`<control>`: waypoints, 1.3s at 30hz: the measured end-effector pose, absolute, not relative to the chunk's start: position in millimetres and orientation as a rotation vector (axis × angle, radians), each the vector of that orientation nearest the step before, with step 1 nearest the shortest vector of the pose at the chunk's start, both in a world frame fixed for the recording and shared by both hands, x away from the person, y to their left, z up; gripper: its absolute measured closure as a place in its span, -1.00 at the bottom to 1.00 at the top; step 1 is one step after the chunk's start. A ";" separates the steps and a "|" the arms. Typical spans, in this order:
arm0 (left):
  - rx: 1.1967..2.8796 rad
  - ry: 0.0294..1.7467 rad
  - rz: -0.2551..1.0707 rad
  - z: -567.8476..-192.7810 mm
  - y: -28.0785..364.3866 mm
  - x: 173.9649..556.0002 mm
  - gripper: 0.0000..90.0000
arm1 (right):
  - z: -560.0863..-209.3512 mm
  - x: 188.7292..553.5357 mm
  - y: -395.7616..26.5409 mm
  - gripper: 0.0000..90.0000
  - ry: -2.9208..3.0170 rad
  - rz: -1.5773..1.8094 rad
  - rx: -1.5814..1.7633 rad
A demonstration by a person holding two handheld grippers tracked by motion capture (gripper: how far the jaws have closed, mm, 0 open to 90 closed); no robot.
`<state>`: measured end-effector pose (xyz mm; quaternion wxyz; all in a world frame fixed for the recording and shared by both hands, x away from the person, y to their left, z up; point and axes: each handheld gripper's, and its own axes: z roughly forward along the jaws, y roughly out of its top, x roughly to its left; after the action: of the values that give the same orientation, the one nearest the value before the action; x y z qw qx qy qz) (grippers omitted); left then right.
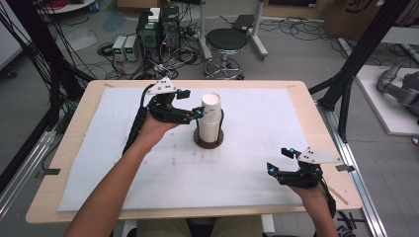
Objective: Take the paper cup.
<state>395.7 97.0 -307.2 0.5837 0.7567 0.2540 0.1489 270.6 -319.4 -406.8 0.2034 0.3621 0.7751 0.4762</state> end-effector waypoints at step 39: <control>1.848 0.585 0.397 -307.0 53.4 423.8 -0.21 | -408.1 271.8 -320.3 -0.54 2.173 1.337 1.015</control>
<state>423.8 53.4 -307.0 0.5494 0.7804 0.2470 0.1675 271.8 -320.3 -408.1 0.1966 0.3623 0.7760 0.4774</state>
